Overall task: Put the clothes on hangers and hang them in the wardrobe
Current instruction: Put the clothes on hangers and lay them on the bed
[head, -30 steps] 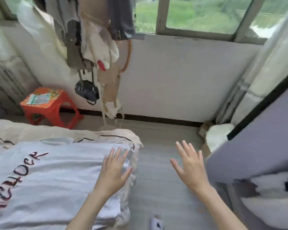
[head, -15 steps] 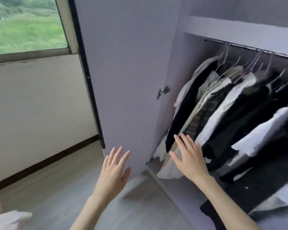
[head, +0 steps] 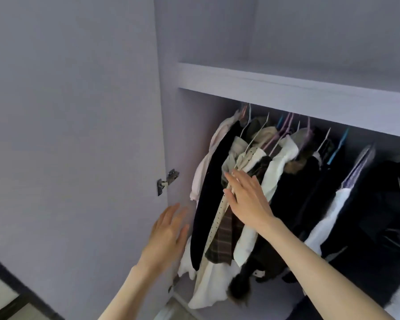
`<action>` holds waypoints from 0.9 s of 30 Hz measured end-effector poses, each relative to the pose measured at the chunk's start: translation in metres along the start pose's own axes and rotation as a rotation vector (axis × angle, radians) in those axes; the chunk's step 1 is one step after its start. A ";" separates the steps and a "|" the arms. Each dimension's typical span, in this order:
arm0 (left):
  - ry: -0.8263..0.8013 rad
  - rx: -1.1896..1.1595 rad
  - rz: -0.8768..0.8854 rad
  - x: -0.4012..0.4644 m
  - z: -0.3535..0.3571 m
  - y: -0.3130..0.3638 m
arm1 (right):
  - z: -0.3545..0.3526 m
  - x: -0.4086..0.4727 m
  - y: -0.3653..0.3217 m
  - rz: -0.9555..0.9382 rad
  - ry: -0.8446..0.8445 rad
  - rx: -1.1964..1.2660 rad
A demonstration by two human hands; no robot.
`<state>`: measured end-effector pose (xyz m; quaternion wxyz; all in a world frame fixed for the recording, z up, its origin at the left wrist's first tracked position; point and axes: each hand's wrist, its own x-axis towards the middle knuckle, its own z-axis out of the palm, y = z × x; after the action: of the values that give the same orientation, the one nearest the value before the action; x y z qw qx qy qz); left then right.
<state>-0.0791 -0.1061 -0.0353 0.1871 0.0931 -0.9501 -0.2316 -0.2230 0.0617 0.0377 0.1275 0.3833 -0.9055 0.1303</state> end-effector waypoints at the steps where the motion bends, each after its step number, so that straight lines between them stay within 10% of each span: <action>1: 0.017 -0.010 0.026 0.020 -0.001 -0.002 | 0.002 0.019 0.004 0.002 0.008 0.001; 9: 0.102 -0.012 0.241 0.159 0.000 -0.016 | 0.023 0.117 0.028 -0.041 0.004 -0.054; 27: -0.218 -0.158 0.047 0.277 0.048 0.019 | 0.041 0.088 0.084 -0.083 0.246 0.016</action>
<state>-0.3527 -0.1433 0.0210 0.0947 0.0301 -0.9455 -0.3101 -0.3488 0.0464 0.0165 0.2397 0.4026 -0.8653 0.1783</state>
